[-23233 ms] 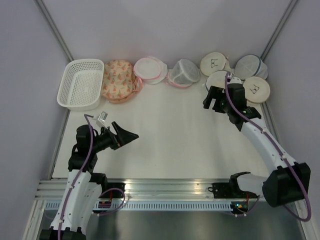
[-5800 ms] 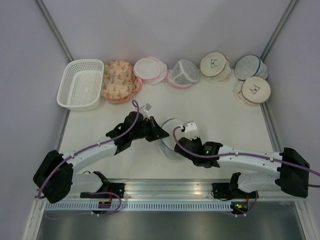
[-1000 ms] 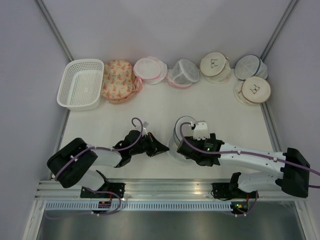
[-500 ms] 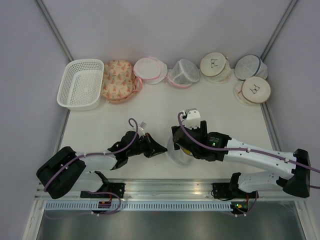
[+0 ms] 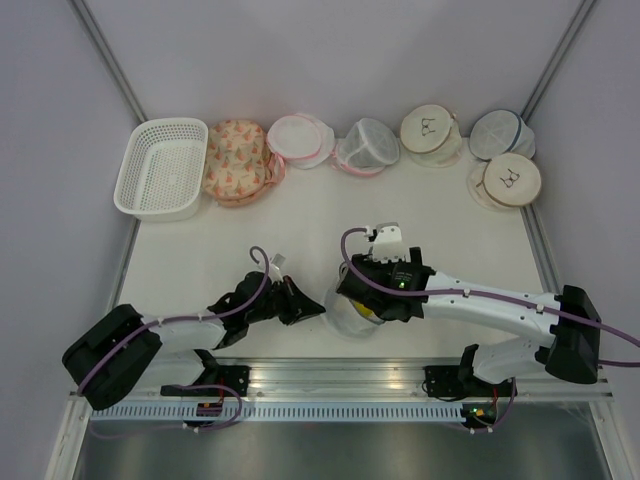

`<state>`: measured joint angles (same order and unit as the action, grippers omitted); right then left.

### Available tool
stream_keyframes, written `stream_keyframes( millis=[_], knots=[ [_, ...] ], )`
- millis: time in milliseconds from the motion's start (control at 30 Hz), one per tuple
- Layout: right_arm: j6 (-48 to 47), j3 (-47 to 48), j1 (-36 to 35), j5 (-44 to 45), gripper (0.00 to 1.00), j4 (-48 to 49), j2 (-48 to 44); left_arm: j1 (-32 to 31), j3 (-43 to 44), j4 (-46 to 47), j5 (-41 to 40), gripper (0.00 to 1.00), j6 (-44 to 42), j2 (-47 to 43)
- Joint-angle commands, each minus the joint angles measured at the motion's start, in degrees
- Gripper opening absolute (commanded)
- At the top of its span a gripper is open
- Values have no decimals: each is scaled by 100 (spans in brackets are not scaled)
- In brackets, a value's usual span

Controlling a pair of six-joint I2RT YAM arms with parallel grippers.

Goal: Unzip the laundry bag and remove the bra

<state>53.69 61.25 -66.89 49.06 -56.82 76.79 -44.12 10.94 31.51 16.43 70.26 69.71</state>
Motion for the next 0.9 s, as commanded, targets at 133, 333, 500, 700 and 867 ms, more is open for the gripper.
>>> stream_keyframes(
  millis=[133,333,500,700,867],
  knots=[
    [449,-44,518,894,98,-901,-507,-27,-241,-399,-131,2,-698,-300],
    [1303,431,616,1607,98,-2510,-376,-18,-435,-619,-271,2,-803,-537],
    [-1139,-286,572,-341,98,588,-1314,-27,-312,-663,-289,2,-865,-520],
    [-1721,-904,572,-2143,95,2455,-1607,-27,-189,-681,-280,2,-873,-432],
    [-1783,-1115,528,-2848,92,3113,-1045,-27,-162,-681,-271,2,-856,-415]
  ],
)
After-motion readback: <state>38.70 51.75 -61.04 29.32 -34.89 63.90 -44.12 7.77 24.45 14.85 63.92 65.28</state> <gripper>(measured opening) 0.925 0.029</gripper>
